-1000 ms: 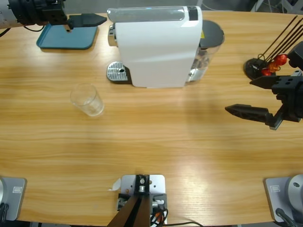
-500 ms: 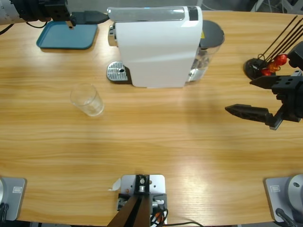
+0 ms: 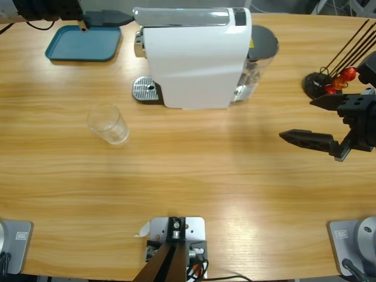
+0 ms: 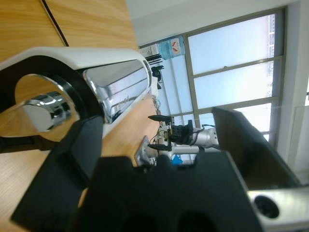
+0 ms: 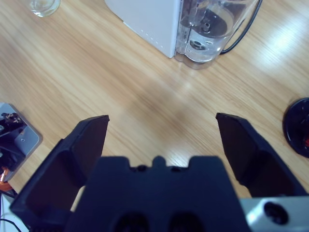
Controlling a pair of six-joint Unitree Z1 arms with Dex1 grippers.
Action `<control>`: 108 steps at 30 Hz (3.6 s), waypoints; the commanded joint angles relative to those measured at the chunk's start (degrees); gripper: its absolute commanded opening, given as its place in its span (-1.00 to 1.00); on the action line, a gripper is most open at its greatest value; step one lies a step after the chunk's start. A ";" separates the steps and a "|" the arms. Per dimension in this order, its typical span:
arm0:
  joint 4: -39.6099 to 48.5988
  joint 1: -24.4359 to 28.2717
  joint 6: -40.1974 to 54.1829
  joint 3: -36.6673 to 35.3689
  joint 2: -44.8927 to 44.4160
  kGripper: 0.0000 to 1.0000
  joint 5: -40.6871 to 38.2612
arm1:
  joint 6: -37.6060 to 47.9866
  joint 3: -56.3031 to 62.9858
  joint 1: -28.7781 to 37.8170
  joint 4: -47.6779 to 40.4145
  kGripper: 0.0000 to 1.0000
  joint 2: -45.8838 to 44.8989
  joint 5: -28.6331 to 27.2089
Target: Pour coffee
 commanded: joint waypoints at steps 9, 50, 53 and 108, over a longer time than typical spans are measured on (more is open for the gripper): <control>11.94 -0.81 10.26 -0.82 -5.38 0.78 3.27 | 0.12 1.06 0.50 0.19 0.97 0.07 -1.08; 62.09 -18.33 52.45 9.31 -36.92 0.77 63.40 | 18.23 0.68 -27.80 -7.55 0.59 4.62 -10.80; 61.50 -18.33 52.40 9.62 -37.02 0.77 63.40 | 18.55 0.80 -27.80 -8.69 0.52 8.86 -10.94; 61.11 -18.33 52.05 10.01 -36.16 0.77 64.98 | 17.53 -2.10 -36.59 -12.20 0.01 21.88 -9.43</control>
